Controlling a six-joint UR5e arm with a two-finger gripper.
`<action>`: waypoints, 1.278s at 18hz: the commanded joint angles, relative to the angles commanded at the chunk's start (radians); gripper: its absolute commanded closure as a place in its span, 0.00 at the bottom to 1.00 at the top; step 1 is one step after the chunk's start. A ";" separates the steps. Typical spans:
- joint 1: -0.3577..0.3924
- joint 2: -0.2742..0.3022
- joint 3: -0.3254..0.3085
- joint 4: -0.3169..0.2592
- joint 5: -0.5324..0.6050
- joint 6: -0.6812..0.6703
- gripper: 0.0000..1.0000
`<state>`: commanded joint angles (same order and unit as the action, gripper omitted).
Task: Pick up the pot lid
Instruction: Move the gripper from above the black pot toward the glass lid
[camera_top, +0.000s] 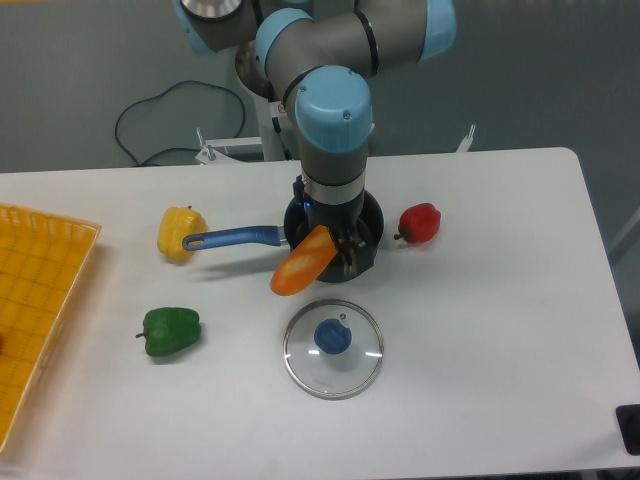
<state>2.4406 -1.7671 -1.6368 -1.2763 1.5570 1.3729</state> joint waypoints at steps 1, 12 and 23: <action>0.000 0.000 -0.003 0.005 0.000 0.000 0.00; -0.017 0.000 -0.061 0.096 -0.025 -0.146 0.00; -0.035 -0.005 -0.066 0.147 -0.012 -0.342 0.00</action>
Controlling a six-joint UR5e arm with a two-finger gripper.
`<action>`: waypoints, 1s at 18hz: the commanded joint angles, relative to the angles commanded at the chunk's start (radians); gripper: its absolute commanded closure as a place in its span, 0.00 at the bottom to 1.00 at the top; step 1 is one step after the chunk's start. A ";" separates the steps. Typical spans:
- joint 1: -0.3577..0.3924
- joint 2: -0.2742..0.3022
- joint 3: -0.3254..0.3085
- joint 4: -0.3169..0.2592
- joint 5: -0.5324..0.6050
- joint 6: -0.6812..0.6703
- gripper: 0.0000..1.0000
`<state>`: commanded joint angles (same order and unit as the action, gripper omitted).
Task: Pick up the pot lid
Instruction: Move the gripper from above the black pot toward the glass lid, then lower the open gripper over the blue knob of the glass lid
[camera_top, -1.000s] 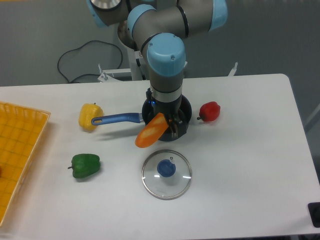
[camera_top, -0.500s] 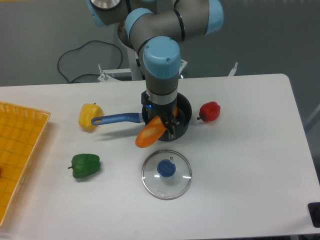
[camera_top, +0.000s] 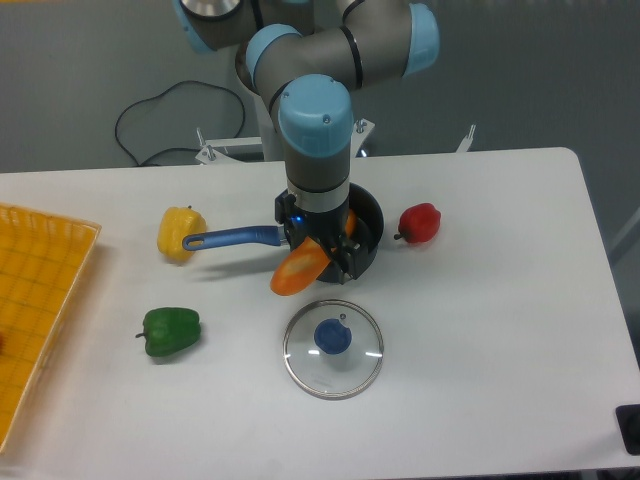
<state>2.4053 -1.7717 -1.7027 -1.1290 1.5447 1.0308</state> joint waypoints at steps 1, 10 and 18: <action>0.000 0.000 0.000 0.000 0.000 0.006 0.00; 0.000 -0.054 0.083 -0.005 -0.014 0.000 0.00; -0.003 -0.152 0.150 0.011 0.015 0.000 0.00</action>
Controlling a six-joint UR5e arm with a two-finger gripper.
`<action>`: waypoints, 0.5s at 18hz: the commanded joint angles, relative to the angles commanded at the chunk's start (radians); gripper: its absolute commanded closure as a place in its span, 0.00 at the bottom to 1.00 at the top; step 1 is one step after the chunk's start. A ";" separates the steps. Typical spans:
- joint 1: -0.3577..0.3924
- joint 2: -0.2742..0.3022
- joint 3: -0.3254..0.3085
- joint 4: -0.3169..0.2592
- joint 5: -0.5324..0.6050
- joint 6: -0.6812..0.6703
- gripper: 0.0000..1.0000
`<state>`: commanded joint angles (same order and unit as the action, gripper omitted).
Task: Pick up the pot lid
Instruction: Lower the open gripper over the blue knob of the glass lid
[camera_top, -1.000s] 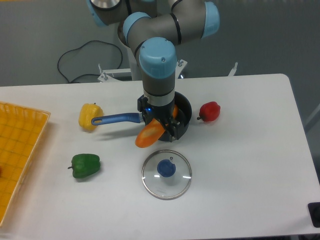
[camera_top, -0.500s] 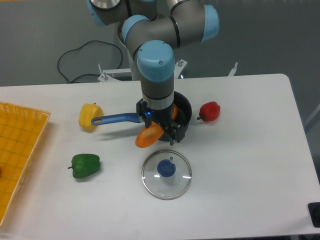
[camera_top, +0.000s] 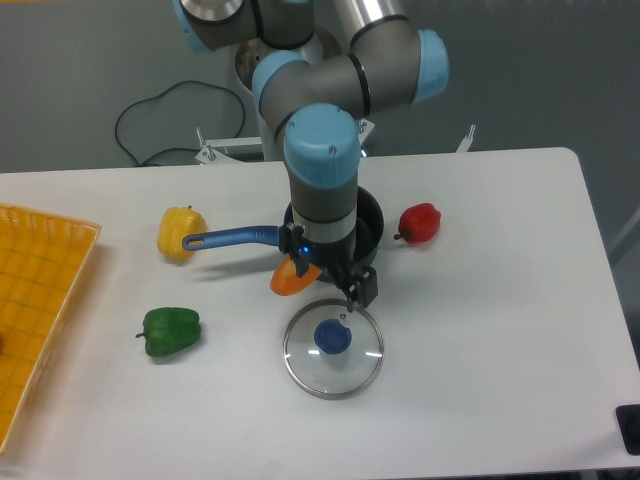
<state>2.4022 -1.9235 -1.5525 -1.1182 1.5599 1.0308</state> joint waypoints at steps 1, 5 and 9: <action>-0.006 -0.014 0.015 -0.002 0.009 0.000 0.00; -0.015 -0.048 0.045 0.001 0.019 0.003 0.00; -0.015 -0.086 0.054 0.011 0.022 0.012 0.00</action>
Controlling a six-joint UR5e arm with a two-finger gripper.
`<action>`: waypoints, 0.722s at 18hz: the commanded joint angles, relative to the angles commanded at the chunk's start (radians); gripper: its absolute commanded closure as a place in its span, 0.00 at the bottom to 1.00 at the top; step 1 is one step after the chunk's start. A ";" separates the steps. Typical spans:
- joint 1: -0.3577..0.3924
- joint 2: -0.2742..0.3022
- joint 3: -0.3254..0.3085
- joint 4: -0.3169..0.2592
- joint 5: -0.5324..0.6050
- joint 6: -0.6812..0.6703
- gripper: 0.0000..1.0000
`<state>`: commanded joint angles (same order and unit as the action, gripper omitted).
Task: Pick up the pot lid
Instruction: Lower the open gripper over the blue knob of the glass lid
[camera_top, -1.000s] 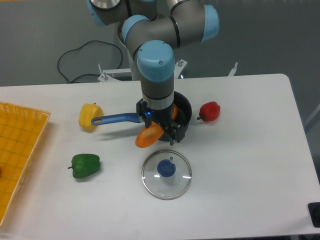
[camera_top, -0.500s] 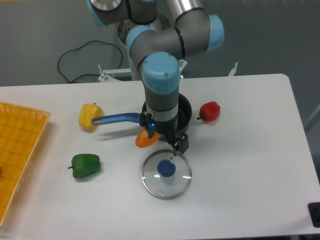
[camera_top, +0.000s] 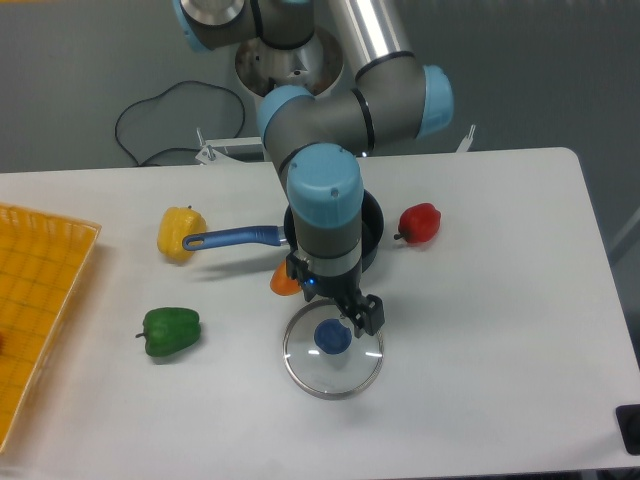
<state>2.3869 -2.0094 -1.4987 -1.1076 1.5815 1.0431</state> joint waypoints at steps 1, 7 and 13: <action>0.000 -0.006 0.000 0.002 0.000 0.002 0.00; -0.002 -0.029 -0.014 0.025 0.017 0.014 0.00; -0.006 -0.029 -0.048 0.123 0.017 -0.044 0.00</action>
<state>2.3807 -2.0387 -1.5463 -0.9848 1.5984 0.9986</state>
